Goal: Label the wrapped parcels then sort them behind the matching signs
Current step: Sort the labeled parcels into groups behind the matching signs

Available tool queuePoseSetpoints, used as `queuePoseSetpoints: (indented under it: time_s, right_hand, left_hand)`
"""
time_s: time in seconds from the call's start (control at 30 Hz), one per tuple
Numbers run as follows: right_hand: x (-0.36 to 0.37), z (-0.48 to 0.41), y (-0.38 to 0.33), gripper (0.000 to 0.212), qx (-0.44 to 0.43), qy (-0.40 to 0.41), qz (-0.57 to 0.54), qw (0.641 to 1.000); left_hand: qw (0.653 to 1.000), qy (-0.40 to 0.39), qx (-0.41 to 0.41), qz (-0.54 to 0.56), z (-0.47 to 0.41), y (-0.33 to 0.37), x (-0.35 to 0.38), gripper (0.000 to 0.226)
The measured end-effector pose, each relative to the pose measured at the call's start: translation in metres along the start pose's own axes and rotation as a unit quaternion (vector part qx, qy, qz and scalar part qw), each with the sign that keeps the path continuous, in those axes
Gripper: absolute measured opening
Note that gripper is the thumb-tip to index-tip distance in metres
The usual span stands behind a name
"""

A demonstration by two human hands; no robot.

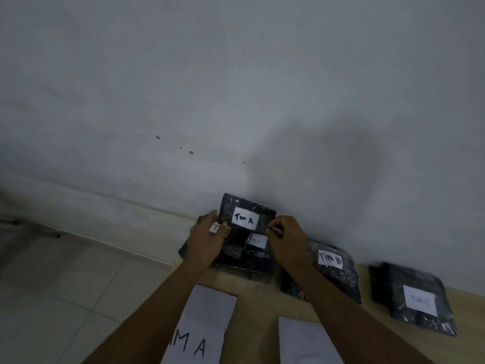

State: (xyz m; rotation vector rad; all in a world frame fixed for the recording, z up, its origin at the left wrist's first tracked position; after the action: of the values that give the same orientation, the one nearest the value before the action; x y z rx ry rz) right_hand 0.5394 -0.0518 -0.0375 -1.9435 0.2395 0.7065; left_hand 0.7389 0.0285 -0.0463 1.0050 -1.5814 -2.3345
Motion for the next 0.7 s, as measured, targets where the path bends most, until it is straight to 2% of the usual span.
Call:
queuePoseSetpoints:
  time_s: [0.13, 0.23, 0.37, 0.6, 0.7]
  right_hand:
    - [0.014, -0.002, 0.004, 0.006, -0.031, -0.056, 0.019, 0.998]
    - [0.013, 0.003, 0.000, 0.006, -0.055, -0.048, 0.023, 0.997]
    - [0.011, 0.014, 0.003, 0.012, -0.065, -0.029, 0.002, 0.997]
    - [0.003, 0.032, 0.004, 0.023, -0.047, -0.028, -0.033, 0.998]
    - [-0.003, 0.037, 0.000, 0.023, -0.046, -0.031, -0.030, 0.998]
  left_hand:
    - [0.998, -0.016, 0.049, -0.033, -0.004, -0.009, 0.006, 0.026]
    - [0.998, 0.000, 0.063, -0.029, -0.002, -0.014, 0.003, 0.033]
    - [0.998, 0.014, 0.052, 0.025, 0.010, -0.005, 0.000, 0.036]
    - [0.998, 0.007, 0.039, 0.048, 0.025, 0.000, -0.002, 0.035]
    - [0.999, 0.002, -0.001, 0.042, 0.026, -0.003, -0.003, 0.041]
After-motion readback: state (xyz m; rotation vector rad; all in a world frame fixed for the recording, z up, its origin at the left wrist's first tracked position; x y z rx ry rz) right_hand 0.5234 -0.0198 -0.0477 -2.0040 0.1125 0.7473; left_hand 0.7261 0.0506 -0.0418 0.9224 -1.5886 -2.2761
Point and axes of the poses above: each hand's wrist, its own z-axis away from the middle knuckle, its own x-axis out of the palm, y = z × x, the point moved 6 cm from there along -z, towards the middle knuckle, and after that the axes turned 12 degrees about -x, right-handed, at the moved point
